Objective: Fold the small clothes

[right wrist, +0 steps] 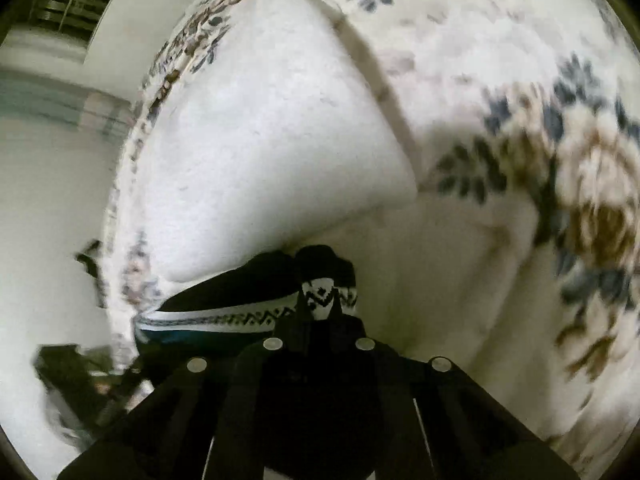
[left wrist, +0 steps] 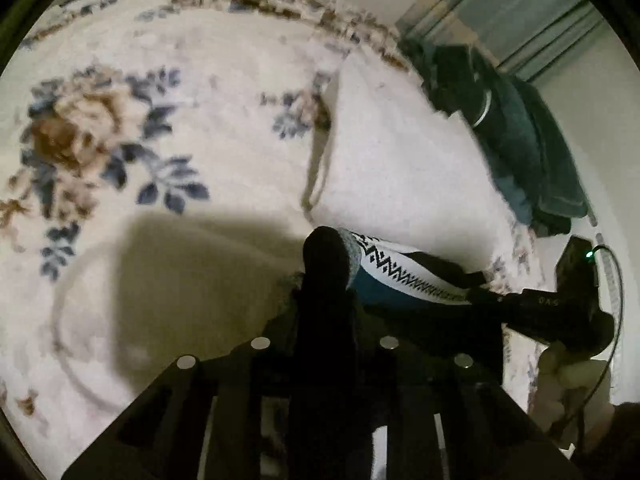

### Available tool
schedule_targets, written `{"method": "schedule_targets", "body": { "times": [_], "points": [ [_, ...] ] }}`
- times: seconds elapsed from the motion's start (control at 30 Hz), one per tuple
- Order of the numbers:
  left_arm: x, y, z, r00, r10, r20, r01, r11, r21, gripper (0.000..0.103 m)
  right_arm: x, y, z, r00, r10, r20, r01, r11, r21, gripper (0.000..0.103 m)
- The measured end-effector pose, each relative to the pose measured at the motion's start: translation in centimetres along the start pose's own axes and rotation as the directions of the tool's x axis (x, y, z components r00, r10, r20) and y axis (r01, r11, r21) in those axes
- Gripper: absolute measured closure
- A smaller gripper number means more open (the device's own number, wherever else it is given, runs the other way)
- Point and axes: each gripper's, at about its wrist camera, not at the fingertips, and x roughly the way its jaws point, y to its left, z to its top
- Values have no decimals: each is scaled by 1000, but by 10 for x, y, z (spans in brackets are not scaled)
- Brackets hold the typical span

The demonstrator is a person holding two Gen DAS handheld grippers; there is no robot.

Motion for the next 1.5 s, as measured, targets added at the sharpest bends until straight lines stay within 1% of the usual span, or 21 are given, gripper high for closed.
{"method": "schedule_targets", "body": {
  "times": [0.07, 0.13, 0.17, 0.2, 0.23, 0.27, 0.33, 0.37, 0.4, 0.47, 0.53, 0.63, 0.73, 0.8, 0.9, 1.0, 1.13, 1.23, 1.3, 1.43, 1.5],
  "points": [
    [18, 6, 1, 999, -1, -32, 0, 1000, -14, 85, 11, 1, 3, 998, -57, -11, 57, 998, -8, 97],
    [23, 12, 1, 998, -31, -52, 28, 998, -54, 82, 19, 3, 6, 997, -68, -41, 67, 998, -12, 97],
    [19, 13, 2, 997, -45, -56, 41, 997, -62, 79, 23, 4, 8, 996, -67, -64, 67, 998, -1, 97],
    [15, 13, 2, 997, -56, -60, 52, 996, -67, 71, 20, 2, 8, 995, -62, -80, 63, 998, 10, 94],
    [8, 13, 2, 996, -64, -69, 59, 995, -77, 67, 17, 1, 7, 994, -47, -97, 50, 998, 26, 85],
    [0, 12, 1, 994, -81, -69, 75, 994, -83, 65, 9, -3, 3, 993, -25, -111, 30, 999, 39, 82],
    [-23, 11, -6, 993, -101, -60, 96, 992, -80, 55, -8, -8, -8, 992, 6, -127, 1, 998, 56, 57],
    [-35, 10, -11, 993, -110, -53, 105, 991, -79, 46, -20, -11, -17, 991, 40, -127, -32, 997, 65, 54],
    [-46, 11, -16, 991, -124, -47, 120, 990, -79, 42, -32, -14, -28, 989, 69, -134, -59, 996, 70, 52],
    [-75, 10, -32, 989, -142, -34, 139, 987, -80, 41, -58, -19, -57, 979, 130, -157, -118, 990, 82, 52],
    [-103, 8, -58, 988, -152, -28, 149, 985, -82, 40, -77, -25, -93, 965, 173, -196, -157, 983, 94, 46],
    [-135, 6, -112, 987, -152, -58, 144, 983, -113, 39, -93, -34, -158, 938, 205, -280, -178, 977, 120, 45],
    [-159, 6, -176, 986, -112, -120, 96, 986, -134, 39, -103, -48, -228, 909, 197, -367, -154, 978, 143, 45],
    [-169, 7, -218, 982, -96, -164, 71, 986, -153, 39, -106, -60, -277, 884, 194, -424, -135, 977, 166, 45],
    [-177, 14, -285, 968, -46, -247, -3, 981, -195, 39, -104, -80, -337, 856, 203, -475, -114, 971, 210, 45],
    [-178, 19, -335, 950, -28, -311, -41, 976, -213, 39, -94, -103, -395, 836, 188, -516, -63, 966, 251, 45],
    [-172, 26, -378, 922, 6, -387, -96, 972, -213, 39, -75, -125, -461, 795, 222, -564, -40, 948, 317, 45],
    [-165, 27, -395, 910, 5, -416, -95, 976, -197, 39, -59, -129, -497, 768, 247, -591, -46, 942, 333, 45],
    [-161, 26, -398, 909, -2, -417, -85, 978, -190, 38, -46, -128, -515, 751, 266, -605, -56, 938, 343, 45],
    [-158, 24, -397, 913, -15, -408, -67, 980, -187, 37, -25, -125, -532, 737, 332, -589, -90, 912, 400, 45],
    [-160, 21, -397, 919, -17, -394, -60, 981, -182, 38, -18, -120, -536, 737, 368, -567, -112, 894, 434, 45]
  ]
}}
